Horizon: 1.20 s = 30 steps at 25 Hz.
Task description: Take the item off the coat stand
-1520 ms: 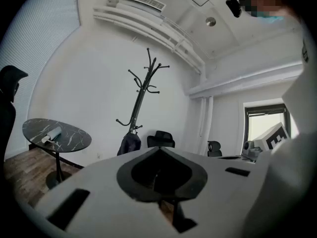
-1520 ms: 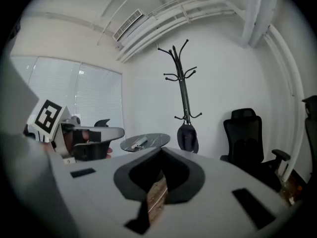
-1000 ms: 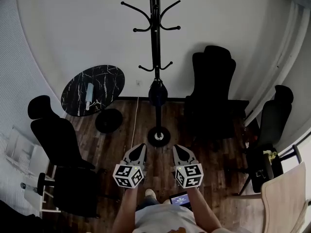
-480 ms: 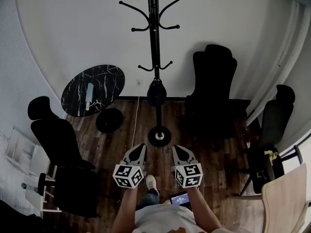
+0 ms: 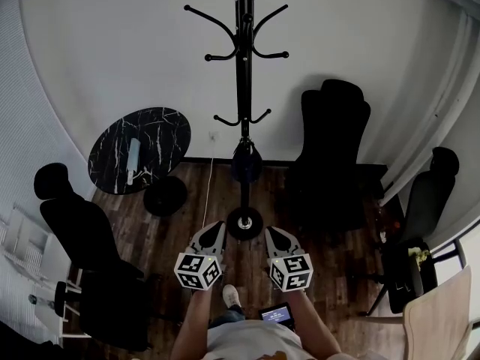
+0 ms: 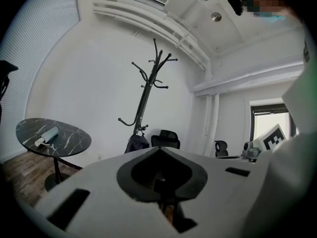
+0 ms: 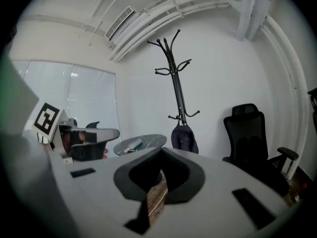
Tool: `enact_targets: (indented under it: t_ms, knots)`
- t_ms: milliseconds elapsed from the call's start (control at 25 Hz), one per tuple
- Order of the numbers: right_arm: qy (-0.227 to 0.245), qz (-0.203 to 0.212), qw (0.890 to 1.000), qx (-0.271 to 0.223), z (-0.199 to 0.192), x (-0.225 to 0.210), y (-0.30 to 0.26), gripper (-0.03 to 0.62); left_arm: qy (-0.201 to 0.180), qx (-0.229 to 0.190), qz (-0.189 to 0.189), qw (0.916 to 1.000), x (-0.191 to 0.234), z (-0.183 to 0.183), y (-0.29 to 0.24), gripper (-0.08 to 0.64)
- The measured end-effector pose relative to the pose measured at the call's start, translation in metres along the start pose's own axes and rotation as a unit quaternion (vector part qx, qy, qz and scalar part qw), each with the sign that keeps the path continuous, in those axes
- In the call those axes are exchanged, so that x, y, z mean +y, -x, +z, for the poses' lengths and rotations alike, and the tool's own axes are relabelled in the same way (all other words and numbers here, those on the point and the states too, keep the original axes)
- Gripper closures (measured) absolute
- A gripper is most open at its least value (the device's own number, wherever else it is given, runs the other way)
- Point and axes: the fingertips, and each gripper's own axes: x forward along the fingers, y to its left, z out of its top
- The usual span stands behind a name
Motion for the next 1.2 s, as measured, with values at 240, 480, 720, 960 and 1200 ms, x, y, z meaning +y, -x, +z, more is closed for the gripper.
enact_targets:
  t_ms: [240, 480, 720, 960, 1200]
  knots:
    - [0.003, -0.007, 1.000, 0.007, 0.015, -0.019, -0.053, 0.581, 0.023, 0.002, -0.008, 0.9997, 0.037, 0.012, -0.049, 0.540]
    - [-0.006, -0.025, 0.999, 0.020, 0.016, -0.040, -0.096, 0.581, 0.036, 0.007, -0.033, 0.9988, 0.065, 0.014, -0.096, 0.540]
    - [-0.017, -0.036, 0.998, 0.038, 0.011, -0.050, -0.135, 0.581, 0.037, 0.033, -0.053, 0.9973, 0.087, 0.005, -0.128, 0.540]
    - [-0.012, -0.058, 0.998, 0.033, 0.010, -0.057, -0.154, 0.581, 0.031, 0.041, -0.049, 0.9975, 0.117, -0.001, -0.146, 0.540]
    - [-0.025, -0.086, 0.996, 0.028, 0.009, -0.074, -0.150, 0.580, 0.035, 0.046, -0.052, 0.9970, 0.122, -0.004, -0.158, 0.540]
